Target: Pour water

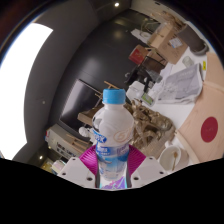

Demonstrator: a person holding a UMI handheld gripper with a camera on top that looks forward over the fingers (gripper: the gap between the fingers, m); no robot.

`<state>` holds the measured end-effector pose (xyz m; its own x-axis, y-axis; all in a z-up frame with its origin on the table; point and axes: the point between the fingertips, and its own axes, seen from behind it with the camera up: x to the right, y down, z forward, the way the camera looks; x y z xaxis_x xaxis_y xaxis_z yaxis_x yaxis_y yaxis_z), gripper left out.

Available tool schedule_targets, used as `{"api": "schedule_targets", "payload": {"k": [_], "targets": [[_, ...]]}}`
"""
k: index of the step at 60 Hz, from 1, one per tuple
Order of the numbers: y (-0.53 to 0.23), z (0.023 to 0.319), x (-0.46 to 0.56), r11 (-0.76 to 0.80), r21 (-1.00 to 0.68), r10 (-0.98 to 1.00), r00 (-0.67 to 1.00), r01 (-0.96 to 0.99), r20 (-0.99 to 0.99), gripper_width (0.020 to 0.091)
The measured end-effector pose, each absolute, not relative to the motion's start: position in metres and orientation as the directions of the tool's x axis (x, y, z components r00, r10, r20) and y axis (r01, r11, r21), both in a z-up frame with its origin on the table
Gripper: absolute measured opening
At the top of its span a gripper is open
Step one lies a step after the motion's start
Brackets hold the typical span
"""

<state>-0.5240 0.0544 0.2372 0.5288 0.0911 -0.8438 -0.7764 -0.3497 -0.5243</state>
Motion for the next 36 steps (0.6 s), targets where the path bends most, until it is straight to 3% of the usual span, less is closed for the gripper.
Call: {"api": "schedule_targets", "payload": {"k": [5, 12, 21, 31, 36], "targets": [[0.053, 0.252, -0.474, -0.263, -0.733, 0.119, 0.733, -0.627, -0.669, 0.0345], [0.054, 0.241, -0.395, -0.191, -0.925, 0.061, 0.936, -0.330, -0.347, 0.0343], [0.060, 0.181, -0.329, -0.247, -0.969, 0.007, 1.000, -0.004, -0.005, 0.0343], [0.058, 0.104, -0.308, -0.343, -0.938, 0.016, 0.999, 0.049, 0.046, 0.0345], [0.051, 0.081, -0.303, -0.374, -0.926, 0.024, 0.998, 0.058, 0.053, 0.0349]]}}
